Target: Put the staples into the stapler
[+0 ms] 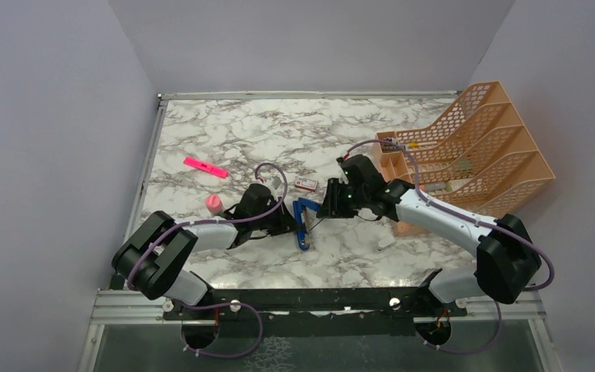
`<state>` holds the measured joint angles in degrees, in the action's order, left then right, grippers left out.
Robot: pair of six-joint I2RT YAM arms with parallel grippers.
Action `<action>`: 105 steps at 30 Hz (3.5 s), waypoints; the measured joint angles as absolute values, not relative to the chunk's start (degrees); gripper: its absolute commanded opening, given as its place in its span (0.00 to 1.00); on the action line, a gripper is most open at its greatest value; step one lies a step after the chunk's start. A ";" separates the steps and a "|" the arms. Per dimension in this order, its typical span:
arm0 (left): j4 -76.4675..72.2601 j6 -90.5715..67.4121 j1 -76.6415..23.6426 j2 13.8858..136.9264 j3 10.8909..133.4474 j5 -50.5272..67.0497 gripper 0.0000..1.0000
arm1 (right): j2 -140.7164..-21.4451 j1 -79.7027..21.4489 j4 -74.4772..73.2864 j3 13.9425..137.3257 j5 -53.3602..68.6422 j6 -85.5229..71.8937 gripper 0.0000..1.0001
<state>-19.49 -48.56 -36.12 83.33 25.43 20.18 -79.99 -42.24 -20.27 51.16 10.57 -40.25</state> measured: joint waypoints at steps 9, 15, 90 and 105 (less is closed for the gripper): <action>-20.56 -44.95 -36.62 83.18 25.41 20.36 0.00 | -80.40 -36.40 -20.56 56.66 10.57 -35.57 0.38; -20.56 -42.81 -37.76 82.56 25.04 21.45 0.00 | -83.05 -33.82 -15.35 58.06 8.51 -33.28 0.43; -24.82 -54.26 -37.60 89.06 25.89 27.90 0.00 | -72.69 -45.47 -5.28 32.25 26.06 -42.54 0.79; -24.99 -54.43 -37.60 89.34 26.02 27.51 0.00 | -76.86 -46.81 -0.45 31.64 23.20 -50.70 0.37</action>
<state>-24.99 -54.43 -37.60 89.34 26.02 27.51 -76.86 -46.81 -0.45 31.64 23.20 -50.70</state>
